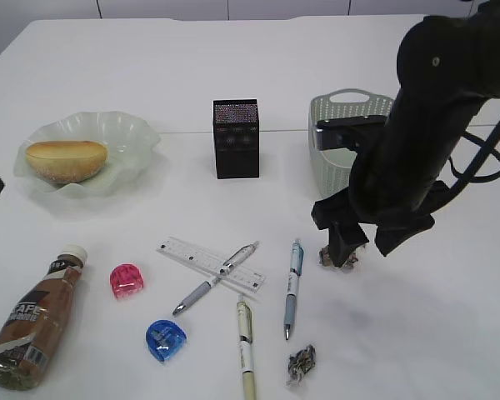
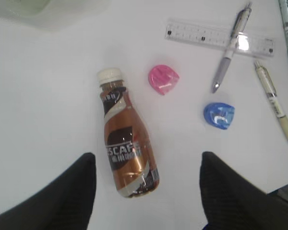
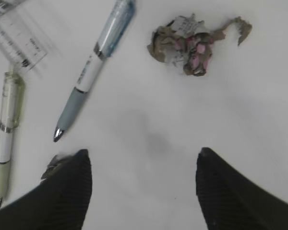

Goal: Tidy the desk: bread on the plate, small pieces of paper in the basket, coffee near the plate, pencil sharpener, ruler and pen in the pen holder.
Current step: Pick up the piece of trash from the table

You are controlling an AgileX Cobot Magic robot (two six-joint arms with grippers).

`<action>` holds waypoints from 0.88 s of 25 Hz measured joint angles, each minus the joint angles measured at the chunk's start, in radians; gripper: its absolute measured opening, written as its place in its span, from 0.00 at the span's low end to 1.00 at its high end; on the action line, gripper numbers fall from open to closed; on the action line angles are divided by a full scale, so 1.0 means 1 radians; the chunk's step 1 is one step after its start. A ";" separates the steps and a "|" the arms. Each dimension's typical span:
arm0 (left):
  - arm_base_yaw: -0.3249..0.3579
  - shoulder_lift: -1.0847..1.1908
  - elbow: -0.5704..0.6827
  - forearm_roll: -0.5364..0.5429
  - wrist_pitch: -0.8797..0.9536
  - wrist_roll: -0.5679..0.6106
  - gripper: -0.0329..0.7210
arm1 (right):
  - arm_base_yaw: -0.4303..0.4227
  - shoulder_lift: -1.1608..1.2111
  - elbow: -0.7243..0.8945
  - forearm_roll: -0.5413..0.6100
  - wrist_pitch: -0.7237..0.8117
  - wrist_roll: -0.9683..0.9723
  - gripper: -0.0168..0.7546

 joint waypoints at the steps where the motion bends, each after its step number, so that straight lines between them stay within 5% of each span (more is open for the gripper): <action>1: 0.008 -0.018 0.024 0.000 0.002 -0.002 0.70 | -0.011 0.015 0.000 0.000 -0.009 0.003 0.66; 6: 0.059 -0.105 0.103 0.002 0.000 -0.018 0.70 | -0.040 0.053 -0.002 -0.007 -0.069 0.026 0.66; 22: 0.065 -0.142 0.145 0.022 -0.004 -0.043 0.70 | -0.040 0.297 -0.251 -0.061 -0.038 0.184 0.66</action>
